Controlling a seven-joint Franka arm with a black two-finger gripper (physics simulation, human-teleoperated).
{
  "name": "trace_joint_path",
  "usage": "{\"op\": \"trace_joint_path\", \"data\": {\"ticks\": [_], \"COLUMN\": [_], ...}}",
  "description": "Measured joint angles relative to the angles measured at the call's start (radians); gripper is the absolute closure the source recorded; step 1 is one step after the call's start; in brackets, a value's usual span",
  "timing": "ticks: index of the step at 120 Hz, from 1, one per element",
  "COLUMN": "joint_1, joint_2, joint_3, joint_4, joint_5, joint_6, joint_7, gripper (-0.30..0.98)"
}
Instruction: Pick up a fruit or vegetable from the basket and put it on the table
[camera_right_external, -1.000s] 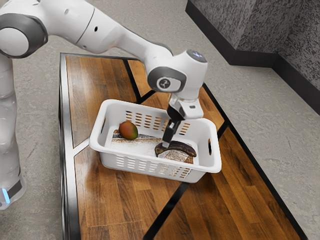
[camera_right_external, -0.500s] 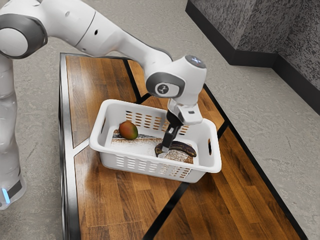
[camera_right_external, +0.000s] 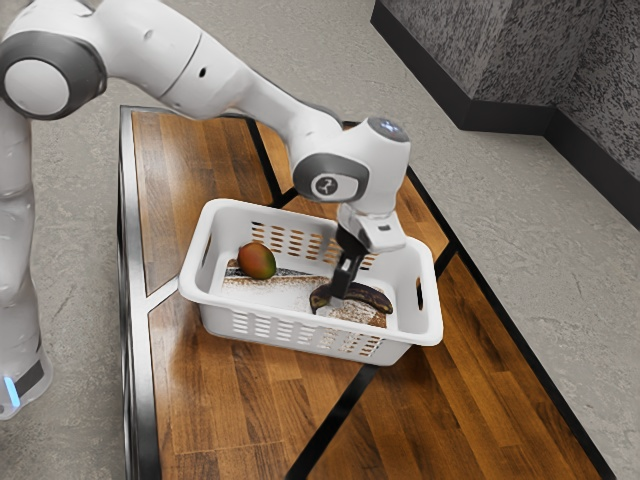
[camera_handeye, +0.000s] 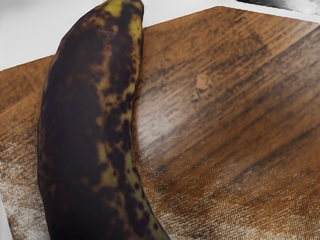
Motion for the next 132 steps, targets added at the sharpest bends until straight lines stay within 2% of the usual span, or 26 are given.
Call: {"op": "trace_joint_path", "data": {"ticks": [70,98,107,132], "joint_1": [-0.011,-0.001,0.002,-0.01], "joint_2": [0.026,0.026,0.026,0.025], "joint_3": [0.004,0.004,0.005,0.019], "joint_4": [-0.026,-0.027,-0.032,-0.036], "joint_5": [0.0,-0.001,-0.002,0.007], "joint_6": [0.125,0.135,0.136,0.138], "joint_7": [0.005,0.008,0.007,-0.01], "gripper": [0.05,0.26,0.39,0.54]}}
